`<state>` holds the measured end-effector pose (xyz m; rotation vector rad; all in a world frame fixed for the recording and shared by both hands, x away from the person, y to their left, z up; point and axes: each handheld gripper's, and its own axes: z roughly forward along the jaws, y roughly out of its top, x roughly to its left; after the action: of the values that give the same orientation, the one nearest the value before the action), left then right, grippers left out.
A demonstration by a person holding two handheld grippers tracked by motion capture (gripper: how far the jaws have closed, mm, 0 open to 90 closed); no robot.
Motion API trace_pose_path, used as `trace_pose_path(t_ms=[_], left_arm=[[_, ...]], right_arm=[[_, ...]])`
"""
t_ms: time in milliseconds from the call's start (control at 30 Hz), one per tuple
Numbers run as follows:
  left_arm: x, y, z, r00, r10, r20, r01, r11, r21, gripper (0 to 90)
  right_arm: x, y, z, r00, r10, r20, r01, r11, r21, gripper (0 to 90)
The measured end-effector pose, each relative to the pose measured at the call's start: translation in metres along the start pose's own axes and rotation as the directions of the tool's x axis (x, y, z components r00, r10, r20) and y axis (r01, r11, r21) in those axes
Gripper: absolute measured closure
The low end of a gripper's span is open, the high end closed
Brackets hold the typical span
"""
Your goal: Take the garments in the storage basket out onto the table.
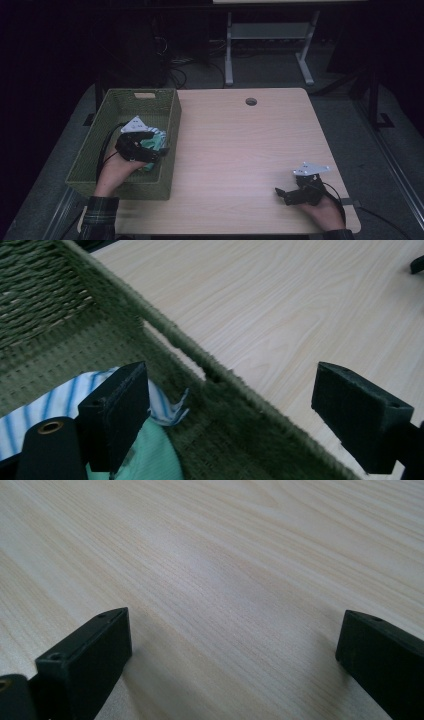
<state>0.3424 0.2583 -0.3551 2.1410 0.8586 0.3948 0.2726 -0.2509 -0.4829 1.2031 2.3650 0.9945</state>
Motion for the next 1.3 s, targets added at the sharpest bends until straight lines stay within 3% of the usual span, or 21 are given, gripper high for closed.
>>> trace_pose_path(t_ms=[367,500,900,1133,1300], left_arm=[[0.016,-0.011,-0.005,0.9985,-0.019,-0.050,0.020,0.9998,0.006,15.1],[0.022,-0.017,-0.005,0.9983,-0.006,-0.058,0.007,1.0000,0.005,17.7],[0.033,-0.032,0.003,0.9966,-0.035,-0.075,0.038,0.9987,0.034,21.1],[0.036,-0.037,0.012,0.9957,-0.044,-0.082,0.052,0.9944,0.092,22.8],[0.035,-0.039,0.024,0.9937,-0.025,-0.109,0.047,0.9782,0.202,23.0]], right_arm=[[0.000,0.000,0.000,1.0000,-0.001,0.000,0.001,1.000,0.000,1.0],[0.000,0.000,0.000,1.0000,-0.003,0.000,0.003,1.000,-0.002,1.1],[0.000,0.000,0.000,1.0000,-0.001,0.000,0.001,1.000,-0.001,1.1],[0.000,0.000,0.000,1.0000,-0.002,0.000,0.002,1.000,-0.001,1.1],[0.000,0.000,0.000,1.0000,-0.002,0.000,0.002,1.000,-0.001,1.0]])
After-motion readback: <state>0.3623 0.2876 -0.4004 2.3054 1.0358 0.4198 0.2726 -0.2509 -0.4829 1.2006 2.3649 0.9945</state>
